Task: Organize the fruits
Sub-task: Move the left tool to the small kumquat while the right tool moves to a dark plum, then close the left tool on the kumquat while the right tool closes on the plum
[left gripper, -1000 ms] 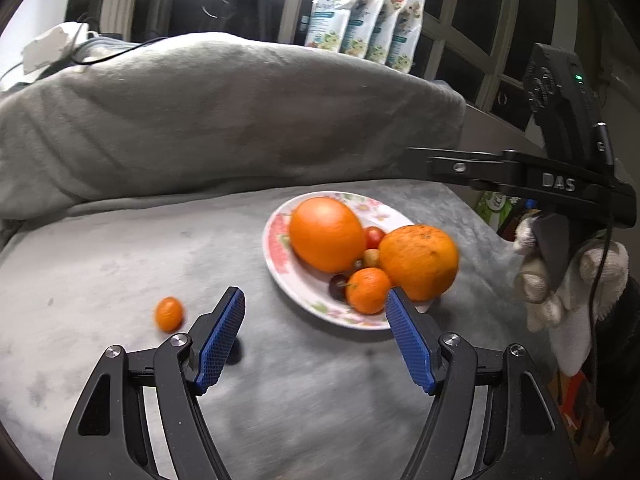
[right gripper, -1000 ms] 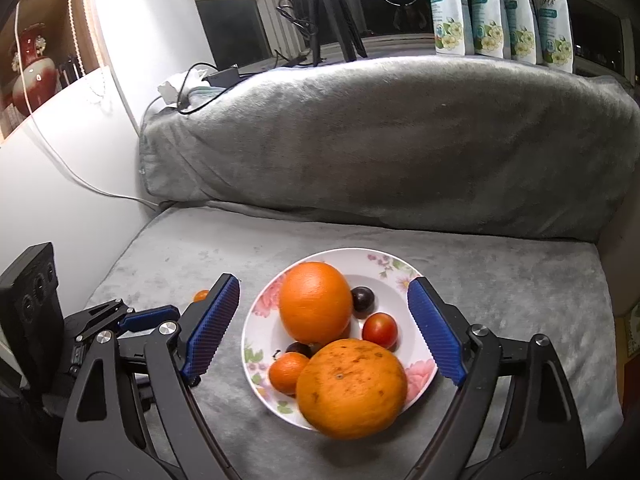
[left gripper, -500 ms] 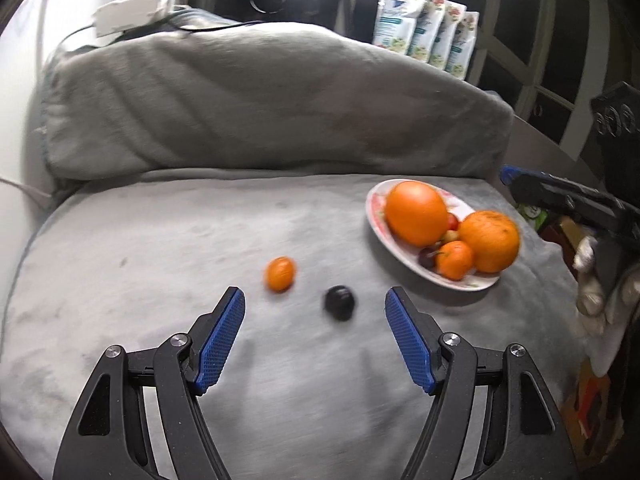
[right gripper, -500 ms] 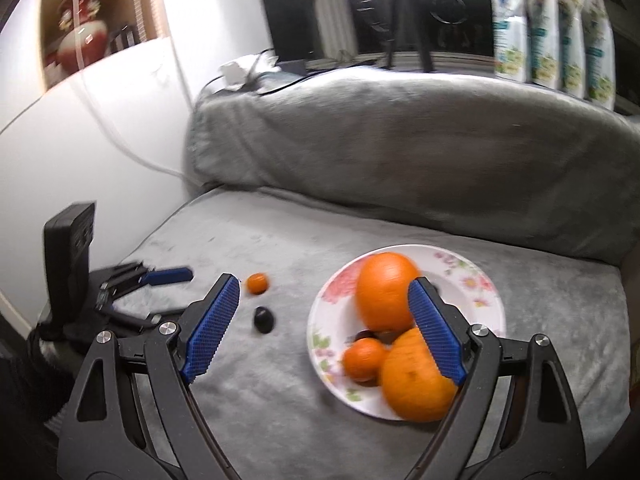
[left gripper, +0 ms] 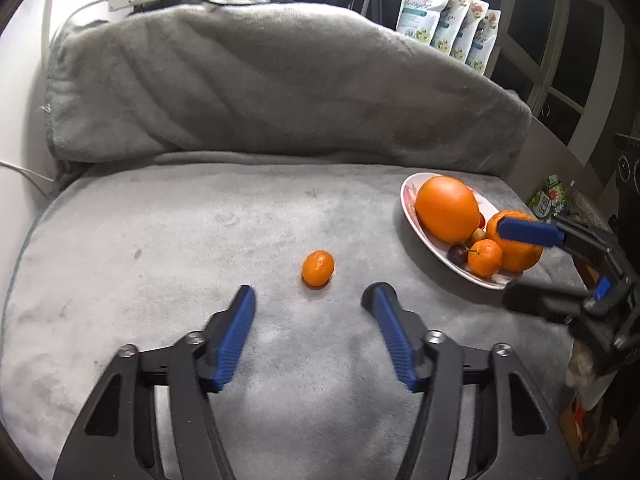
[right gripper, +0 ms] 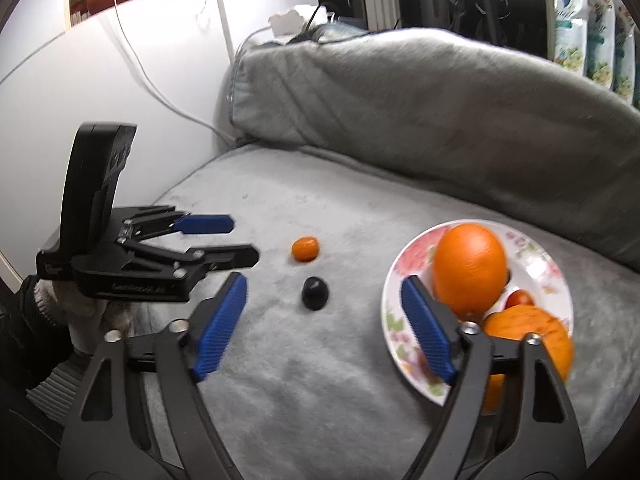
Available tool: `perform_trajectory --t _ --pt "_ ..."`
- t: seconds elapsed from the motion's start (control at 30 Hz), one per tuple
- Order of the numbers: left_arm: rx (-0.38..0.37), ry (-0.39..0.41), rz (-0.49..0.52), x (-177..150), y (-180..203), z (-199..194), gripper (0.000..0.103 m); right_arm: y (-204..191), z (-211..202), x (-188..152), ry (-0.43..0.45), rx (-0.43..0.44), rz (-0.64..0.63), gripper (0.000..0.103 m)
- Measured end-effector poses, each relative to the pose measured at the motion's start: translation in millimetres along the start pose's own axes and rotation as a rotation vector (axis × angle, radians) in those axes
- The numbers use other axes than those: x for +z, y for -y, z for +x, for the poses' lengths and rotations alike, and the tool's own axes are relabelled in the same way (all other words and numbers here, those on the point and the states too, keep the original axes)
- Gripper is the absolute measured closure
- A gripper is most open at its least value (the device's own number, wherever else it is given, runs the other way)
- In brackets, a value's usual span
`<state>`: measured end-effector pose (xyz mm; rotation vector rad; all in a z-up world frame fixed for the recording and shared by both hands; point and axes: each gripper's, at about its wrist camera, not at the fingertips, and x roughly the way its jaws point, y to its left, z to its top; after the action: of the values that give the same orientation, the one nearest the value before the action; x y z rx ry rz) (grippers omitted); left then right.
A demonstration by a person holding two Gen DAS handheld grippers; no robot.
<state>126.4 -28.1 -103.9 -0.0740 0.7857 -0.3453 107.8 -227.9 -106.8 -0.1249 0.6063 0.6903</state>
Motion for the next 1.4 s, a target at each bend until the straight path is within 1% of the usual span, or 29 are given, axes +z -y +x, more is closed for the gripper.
perform_trajectory --t 0.03,0.07,0.17,0.2,0.23,0.37,0.43,0.6,0.7,0.9,1.07,1.13,1.23,1.3,1.4 --pt "-0.015 -0.011 -0.014 0.9 -2.6 3.8 0.056 -1.3 3.1 -1.0 -0.007 0.003 0.000 0.028" --pt "-0.027 -0.021 -0.027 1.7 -5.3 7.0 0.057 -2.9 8.4 -2.4 -0.021 0.008 0.000 0.029" --pt "-0.027 -0.028 -0.027 3.2 -6.9 13.1 0.062 -6.2 20.8 -5.3 -0.052 0.013 0.003 0.040" --pt "-0.030 -0.031 -0.029 4.1 -7.3 14.1 0.064 -6.8 25.3 -5.8 -0.062 0.015 0.005 0.045" --pt "-0.036 -0.034 -0.029 4.9 -7.3 16.2 0.065 -7.4 29.7 -6.3 -0.073 0.021 0.006 0.048" --pt "-0.053 -0.052 -0.022 7.3 -6.7 25.3 0.068 -9.7 47.6 -7.2 -0.106 0.020 0.001 0.049" --pt "-0.055 -0.057 -0.023 8.8 -7.6 28.9 0.069 -10.6 54.4 -6.9 -0.118 0.011 -0.005 0.055" --pt "-0.066 -0.074 -0.022 12.3 -8.9 37.7 0.071 -10.3 69.0 -5.7 -0.145 0.000 -0.003 0.058" --pt "-0.065 -0.082 -0.020 13.7 -9.6 43.2 0.071 -10.3 76.4 -4.2 -0.159 -0.006 -0.004 0.062" --pt "-0.068 -0.094 -0.014 15.5 -8.9 48.6 0.072 -10.6 84.5 -3.8 -0.174 -0.009 -0.010 0.064" --pt "-0.070 -0.103 -0.020 16.9 -10.5 52.6 0.073 -7.9 90.4 -3.6 -0.182 -0.002 -0.003 0.069" --pt "-0.071 -0.110 -0.016 17.4 -8.7 55.4 0.075 -7.4 91.7 -3.9 -0.183 -0.001 -0.002 0.070" --pt "-0.066 -0.114 -0.008 17.0 -6.4 58.4 0.076 -7.4 91.1 -3.9 -0.182 -0.003 -0.002 0.071" --pt "-0.063 -0.115 -0.010 16.9 -6.1 59.7 0.080 -6.9 92.1 -3.5 -0.182 -0.004 -0.002 0.074" --pt "-0.054 -0.118 -0.007 17.1 -5.6 61.5 0.082 -7.7 92.7 -3.4 -0.184 -0.008 -0.005 0.075"
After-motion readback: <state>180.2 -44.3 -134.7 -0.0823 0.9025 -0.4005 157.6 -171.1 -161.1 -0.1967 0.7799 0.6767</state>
